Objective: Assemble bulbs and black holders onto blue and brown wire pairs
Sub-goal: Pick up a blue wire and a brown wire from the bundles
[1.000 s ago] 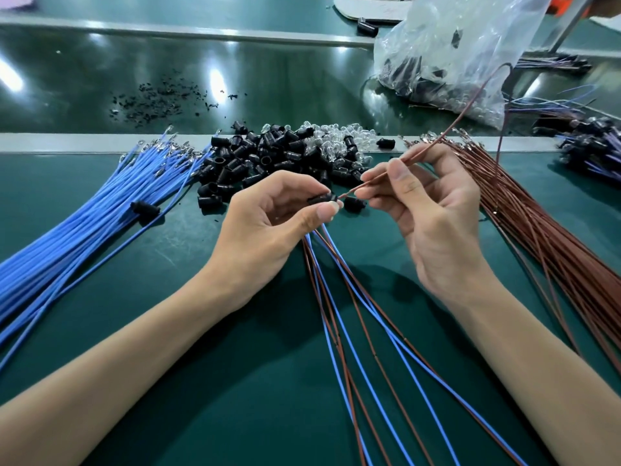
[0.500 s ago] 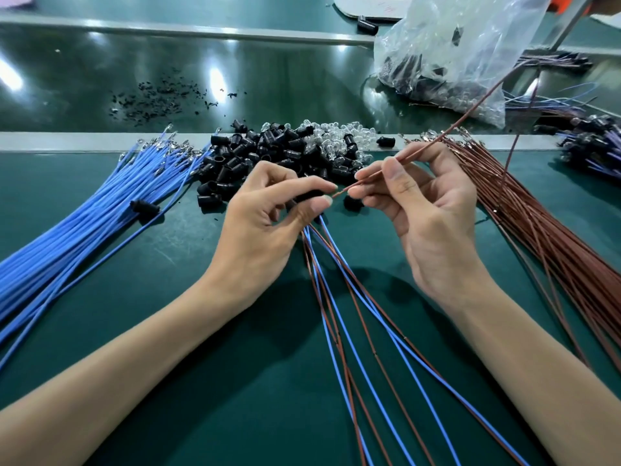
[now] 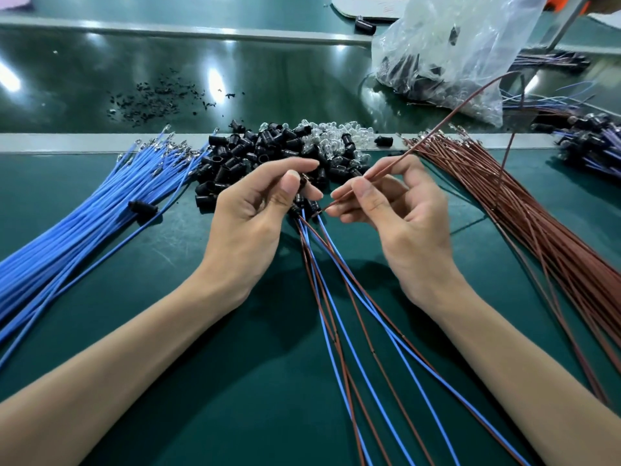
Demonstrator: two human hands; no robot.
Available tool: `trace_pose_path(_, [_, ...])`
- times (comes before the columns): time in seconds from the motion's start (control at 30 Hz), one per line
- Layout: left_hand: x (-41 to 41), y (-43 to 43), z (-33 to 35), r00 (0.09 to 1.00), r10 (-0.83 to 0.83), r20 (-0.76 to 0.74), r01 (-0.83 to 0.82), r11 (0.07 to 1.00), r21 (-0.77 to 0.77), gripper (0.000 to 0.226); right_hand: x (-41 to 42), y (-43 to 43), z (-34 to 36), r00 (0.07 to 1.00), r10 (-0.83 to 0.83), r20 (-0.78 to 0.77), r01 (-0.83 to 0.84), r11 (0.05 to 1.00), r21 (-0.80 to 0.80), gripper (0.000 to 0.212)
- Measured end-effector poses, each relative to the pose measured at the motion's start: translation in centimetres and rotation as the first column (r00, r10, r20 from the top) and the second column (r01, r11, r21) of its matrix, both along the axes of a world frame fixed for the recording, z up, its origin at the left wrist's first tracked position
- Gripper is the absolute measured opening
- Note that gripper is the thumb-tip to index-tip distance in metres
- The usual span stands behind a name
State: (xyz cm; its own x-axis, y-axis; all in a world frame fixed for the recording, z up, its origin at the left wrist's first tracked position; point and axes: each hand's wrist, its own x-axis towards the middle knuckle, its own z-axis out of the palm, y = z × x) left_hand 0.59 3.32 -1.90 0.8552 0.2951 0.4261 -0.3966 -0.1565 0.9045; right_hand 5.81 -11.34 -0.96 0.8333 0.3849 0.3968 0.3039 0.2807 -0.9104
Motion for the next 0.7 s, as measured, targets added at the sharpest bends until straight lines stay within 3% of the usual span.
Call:
trace_pose_path(0.1, [-0.02,-0.06,0.08,1.000,0.008,0.003,-0.008,1.000,-0.001,0.016,-0.02,-0.02,0.05,1.000,0.000,-0.001,0.000,1.000,0.002,0.013])
trace_pose_path(0.3, [-0.01,-0.23,0.34,0.999,-0.051,-0.005,0.049,0.975,-0.217,0.012,0.24,-0.25,0.35,0.999,-0.038,-0.001,0.038,0.998,0.041,0.013])
trace_pose_path(0.7, [0.00,-0.12,0.15,0.994,-0.099,-0.035,0.089,0.970,-0.228,0.016,0.32,-0.44,0.82,0.998,-0.064,-0.029,0.067,0.990,0.126,0.012])
